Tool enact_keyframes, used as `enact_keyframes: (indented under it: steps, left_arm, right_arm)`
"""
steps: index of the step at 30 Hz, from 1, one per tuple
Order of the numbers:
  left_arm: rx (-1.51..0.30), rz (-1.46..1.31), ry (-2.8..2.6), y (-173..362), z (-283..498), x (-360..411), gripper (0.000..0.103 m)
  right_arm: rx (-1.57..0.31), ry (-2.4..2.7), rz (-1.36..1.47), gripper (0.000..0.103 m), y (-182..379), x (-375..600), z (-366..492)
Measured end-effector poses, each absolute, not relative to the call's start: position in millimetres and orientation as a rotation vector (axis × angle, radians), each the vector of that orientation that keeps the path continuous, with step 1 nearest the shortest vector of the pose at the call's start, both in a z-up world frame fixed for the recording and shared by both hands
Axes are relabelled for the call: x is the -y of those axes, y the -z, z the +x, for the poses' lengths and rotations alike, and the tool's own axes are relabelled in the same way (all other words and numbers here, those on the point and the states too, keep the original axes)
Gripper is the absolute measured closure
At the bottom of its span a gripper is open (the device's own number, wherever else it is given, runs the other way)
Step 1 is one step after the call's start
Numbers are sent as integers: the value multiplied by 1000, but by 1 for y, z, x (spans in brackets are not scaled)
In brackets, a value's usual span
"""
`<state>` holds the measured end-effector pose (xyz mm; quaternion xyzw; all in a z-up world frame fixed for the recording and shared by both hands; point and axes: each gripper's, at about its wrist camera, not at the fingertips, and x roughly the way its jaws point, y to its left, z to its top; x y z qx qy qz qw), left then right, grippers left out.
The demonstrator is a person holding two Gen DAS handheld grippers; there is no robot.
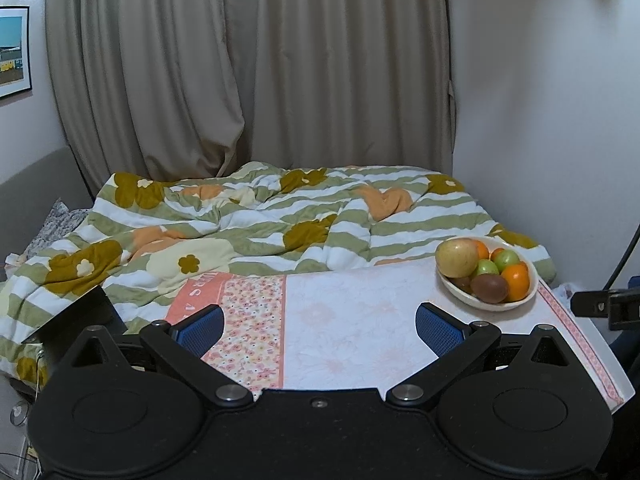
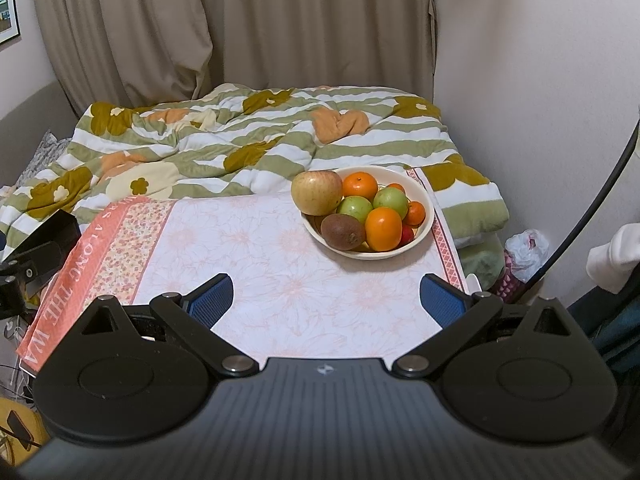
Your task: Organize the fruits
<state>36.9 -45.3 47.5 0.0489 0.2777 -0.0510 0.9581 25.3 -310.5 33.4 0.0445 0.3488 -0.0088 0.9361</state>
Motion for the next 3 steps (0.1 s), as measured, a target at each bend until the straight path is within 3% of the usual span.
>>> enact_keyframes:
  steps: [3]
  left_arm:
    - [-570,87,119,-45,38,41,0]
  right_arm:
    - [-716,27,97,0,-33,308,27]
